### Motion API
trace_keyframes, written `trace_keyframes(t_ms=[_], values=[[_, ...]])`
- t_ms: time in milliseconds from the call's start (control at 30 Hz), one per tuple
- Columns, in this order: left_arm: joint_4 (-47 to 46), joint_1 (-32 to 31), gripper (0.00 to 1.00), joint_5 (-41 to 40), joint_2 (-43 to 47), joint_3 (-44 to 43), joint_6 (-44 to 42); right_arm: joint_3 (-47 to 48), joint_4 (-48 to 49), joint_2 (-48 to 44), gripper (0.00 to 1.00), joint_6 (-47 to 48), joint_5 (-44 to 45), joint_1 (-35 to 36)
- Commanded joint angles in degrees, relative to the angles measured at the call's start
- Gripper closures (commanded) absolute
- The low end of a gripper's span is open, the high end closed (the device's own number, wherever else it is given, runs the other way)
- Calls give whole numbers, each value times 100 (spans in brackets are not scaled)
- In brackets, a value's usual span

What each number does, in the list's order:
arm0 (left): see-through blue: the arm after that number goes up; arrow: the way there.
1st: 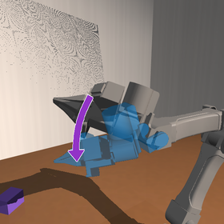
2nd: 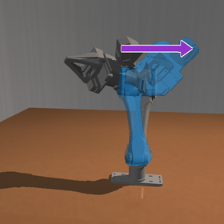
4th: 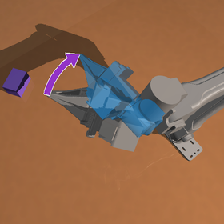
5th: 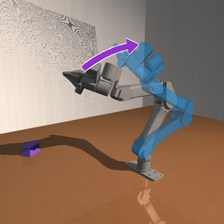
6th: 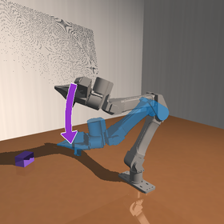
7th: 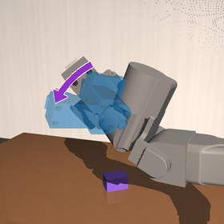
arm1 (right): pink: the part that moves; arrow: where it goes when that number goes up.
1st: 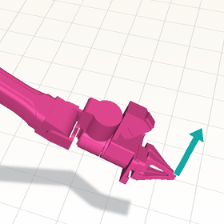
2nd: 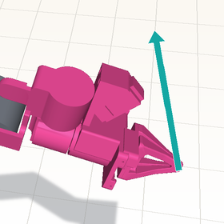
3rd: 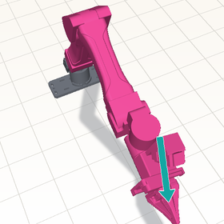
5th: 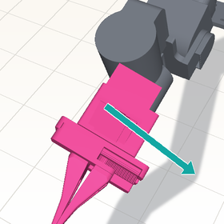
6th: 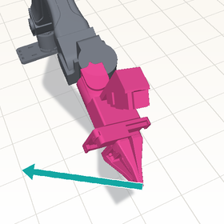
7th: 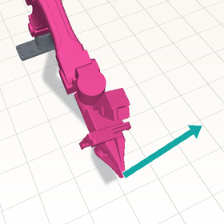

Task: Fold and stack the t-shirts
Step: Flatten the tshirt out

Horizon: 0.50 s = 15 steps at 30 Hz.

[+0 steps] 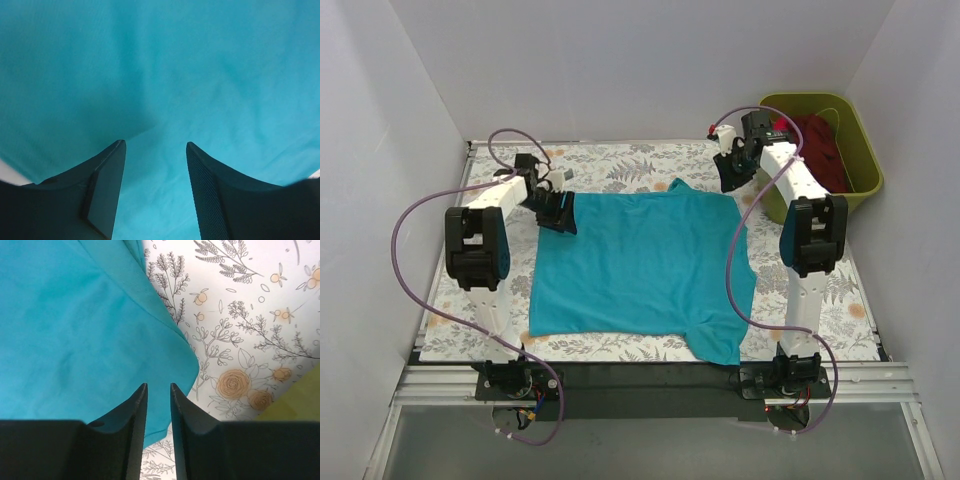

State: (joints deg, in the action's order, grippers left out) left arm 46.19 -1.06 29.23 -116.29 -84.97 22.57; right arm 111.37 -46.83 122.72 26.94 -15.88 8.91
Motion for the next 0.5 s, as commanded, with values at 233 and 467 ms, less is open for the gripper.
trace_keyframes(t_ms=[233, 467], values=[[-286, -851, 48, 996, -816, -1654, 749, 333, 560, 648, 45, -382, 480, 41], [-418, -922, 47, 848, -676, -1286, 670, 376, 728, 877, 43, -215, 586, 50]])
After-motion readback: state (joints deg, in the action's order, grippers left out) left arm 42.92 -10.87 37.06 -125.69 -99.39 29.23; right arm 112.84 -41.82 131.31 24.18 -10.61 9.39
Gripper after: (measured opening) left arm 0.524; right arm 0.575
